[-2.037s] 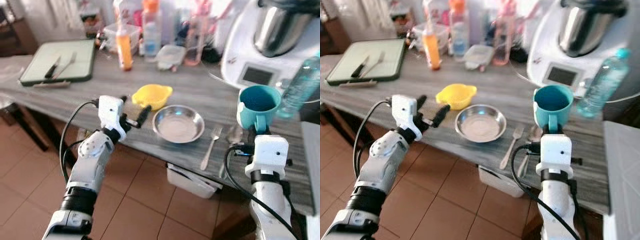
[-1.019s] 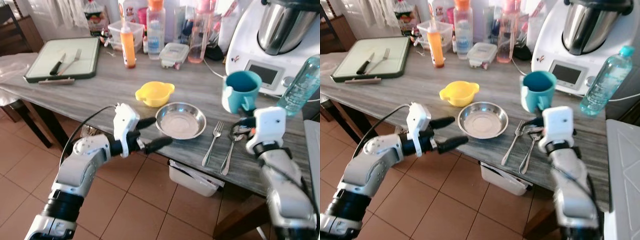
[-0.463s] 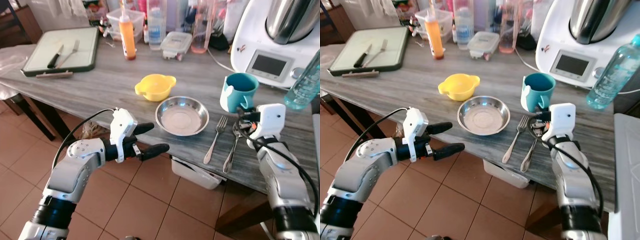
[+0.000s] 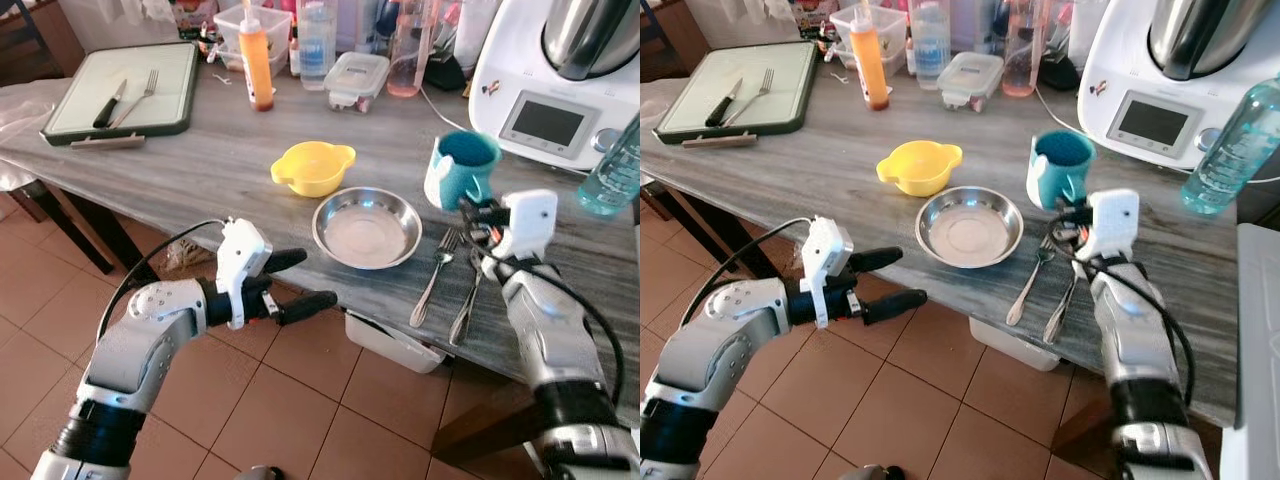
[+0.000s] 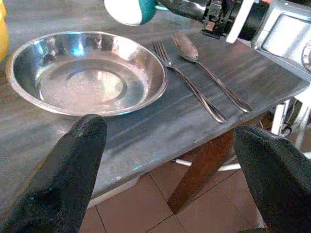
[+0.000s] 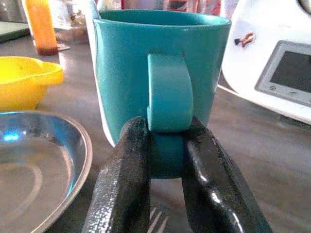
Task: Setting the table
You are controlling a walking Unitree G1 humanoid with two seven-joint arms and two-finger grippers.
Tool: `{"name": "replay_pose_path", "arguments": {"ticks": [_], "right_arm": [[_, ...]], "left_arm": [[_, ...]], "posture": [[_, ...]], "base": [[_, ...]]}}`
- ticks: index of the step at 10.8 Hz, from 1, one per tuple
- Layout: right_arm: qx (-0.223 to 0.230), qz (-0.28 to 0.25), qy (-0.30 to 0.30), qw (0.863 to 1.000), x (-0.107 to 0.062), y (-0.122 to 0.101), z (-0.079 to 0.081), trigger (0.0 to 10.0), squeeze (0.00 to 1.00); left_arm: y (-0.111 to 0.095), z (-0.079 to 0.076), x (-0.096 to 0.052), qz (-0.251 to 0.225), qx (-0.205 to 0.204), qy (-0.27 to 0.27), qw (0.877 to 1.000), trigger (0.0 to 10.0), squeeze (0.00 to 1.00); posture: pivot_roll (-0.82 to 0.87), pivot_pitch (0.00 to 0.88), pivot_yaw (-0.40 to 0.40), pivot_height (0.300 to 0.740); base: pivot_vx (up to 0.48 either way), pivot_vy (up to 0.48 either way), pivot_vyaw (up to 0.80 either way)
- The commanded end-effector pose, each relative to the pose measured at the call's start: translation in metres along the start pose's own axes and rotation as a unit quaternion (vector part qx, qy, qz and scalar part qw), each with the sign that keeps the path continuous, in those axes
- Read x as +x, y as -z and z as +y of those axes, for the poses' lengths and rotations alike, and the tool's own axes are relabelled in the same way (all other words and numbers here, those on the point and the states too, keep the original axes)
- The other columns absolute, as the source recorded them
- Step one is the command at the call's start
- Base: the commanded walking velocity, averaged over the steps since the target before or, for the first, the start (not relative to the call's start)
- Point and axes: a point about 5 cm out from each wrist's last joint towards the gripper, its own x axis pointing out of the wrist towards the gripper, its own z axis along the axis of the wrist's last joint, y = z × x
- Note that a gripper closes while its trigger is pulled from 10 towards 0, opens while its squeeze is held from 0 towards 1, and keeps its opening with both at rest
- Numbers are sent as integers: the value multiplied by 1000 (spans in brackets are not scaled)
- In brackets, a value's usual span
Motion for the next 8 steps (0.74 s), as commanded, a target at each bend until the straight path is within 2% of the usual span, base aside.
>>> {"name": "replay_pose_path", "arguments": {"ticks": [1,5,8], "right_arm": [[0,-6,-10,1000,4,-2,0,10000,0],[-17,-3,-12,1000,15,-1,-1,10000,0],[-17,14,-8,1000,17,6,-2,10000,0]], "left_arm": [[-2,-3,-1,-2,4,-3,1000,10000,0],[-4,-3,-4,-3,2,-8,1000,10000,0],[-5,-5,-1,-3,0,-5,1000,10000,0]], "posture": [[220,162,24,740],[243,169,17,740],[242,168,18,740]], "base": [[0,0,0],[0,0,0],[0,0,0]]}}
